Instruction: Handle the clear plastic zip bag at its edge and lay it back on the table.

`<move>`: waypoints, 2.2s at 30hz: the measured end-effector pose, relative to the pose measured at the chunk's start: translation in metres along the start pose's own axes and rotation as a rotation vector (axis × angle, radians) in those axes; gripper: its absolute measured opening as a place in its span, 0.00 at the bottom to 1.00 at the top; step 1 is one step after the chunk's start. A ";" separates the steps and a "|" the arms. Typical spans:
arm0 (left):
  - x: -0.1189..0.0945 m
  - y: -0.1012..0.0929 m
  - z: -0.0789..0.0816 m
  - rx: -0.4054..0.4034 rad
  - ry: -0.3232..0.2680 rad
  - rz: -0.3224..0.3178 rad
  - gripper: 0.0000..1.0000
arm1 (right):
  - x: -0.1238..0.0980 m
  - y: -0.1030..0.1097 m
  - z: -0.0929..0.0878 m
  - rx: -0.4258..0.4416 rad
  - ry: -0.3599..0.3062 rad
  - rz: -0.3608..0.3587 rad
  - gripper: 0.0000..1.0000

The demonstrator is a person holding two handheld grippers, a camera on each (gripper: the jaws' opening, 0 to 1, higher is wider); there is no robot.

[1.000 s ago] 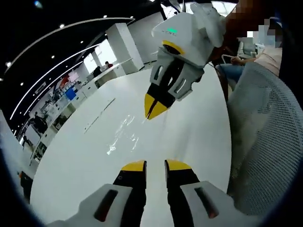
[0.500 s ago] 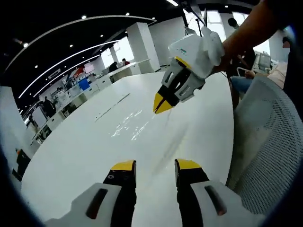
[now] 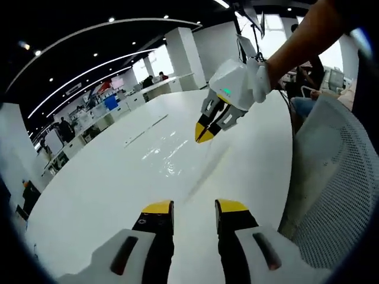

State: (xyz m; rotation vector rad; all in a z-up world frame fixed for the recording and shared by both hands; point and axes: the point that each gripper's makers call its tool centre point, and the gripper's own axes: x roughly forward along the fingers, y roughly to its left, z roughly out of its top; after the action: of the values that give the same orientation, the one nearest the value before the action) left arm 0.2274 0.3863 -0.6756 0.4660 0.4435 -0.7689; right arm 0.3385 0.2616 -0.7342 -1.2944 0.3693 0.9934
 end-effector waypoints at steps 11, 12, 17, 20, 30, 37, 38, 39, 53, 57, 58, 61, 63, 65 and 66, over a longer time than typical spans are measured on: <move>-0.001 0.001 -0.007 0.002 0.019 0.009 0.23 | 0.014 -0.002 -0.009 0.135 0.027 0.020 0.00; -0.001 0.001 -0.009 -0.002 0.022 0.009 0.23 | 0.014 0.002 -0.009 0.154 0.027 0.031 0.00; -0.001 0.000 -0.014 -0.015 0.032 0.007 0.23 | 0.012 0.015 -0.011 0.278 0.024 0.073 0.04; 0.000 0.001 -0.015 -0.012 0.034 0.006 0.23 | 0.009 0.017 -0.010 0.343 0.012 0.080 0.08; 0.003 -0.001 -0.013 -0.011 0.035 -0.002 0.25 | 0.000 0.019 -0.011 0.465 -0.018 0.072 0.20; 0.006 -0.003 -0.011 -0.045 0.022 -0.020 0.29 | -0.015 0.004 -0.007 0.686 -0.092 0.020 0.24; 0.007 -0.004 -0.010 -0.067 0.018 -0.020 0.32 | -0.022 0.000 -0.006 0.695 -0.098 0.007 0.24; 0.007 -0.004 -0.011 -0.072 0.020 -0.022 0.35 | -0.024 0.000 -0.005 0.696 -0.103 0.004 0.25; 0.011 0.001 -0.018 -0.177 0.038 0.004 0.63 | -0.054 -0.003 0.001 0.781 -0.237 -0.083 0.63; 0.011 0.004 -0.018 -0.195 0.034 0.013 0.72 | -0.067 -0.003 -0.001 0.832 -0.252 -0.110 0.72; 0.011 0.005 -0.019 -0.205 0.032 0.016 0.74 | -0.070 -0.003 -0.001 0.845 -0.258 -0.117 0.72; 0.011 0.009 -0.022 -0.228 0.035 0.024 0.81 | -0.074 -0.001 -0.005 0.877 -0.262 -0.126 0.77; 0.010 0.007 -0.023 -0.241 0.036 0.029 0.86 | -0.076 0.002 -0.007 0.888 -0.262 -0.124 0.81; 0.010 0.008 -0.025 -0.251 0.041 0.030 0.88 | -0.080 0.004 -0.008 0.901 -0.268 -0.127 0.84; 0.008 0.007 -0.025 -0.256 0.044 0.032 0.89 | -0.082 0.005 -0.008 0.920 -0.276 -0.134 0.86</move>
State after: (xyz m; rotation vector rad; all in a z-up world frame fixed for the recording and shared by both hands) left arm 0.2323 0.3998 -0.6992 0.2506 0.5657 -0.6611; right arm 0.2913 0.2206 -0.6800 -0.3389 0.4432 0.7265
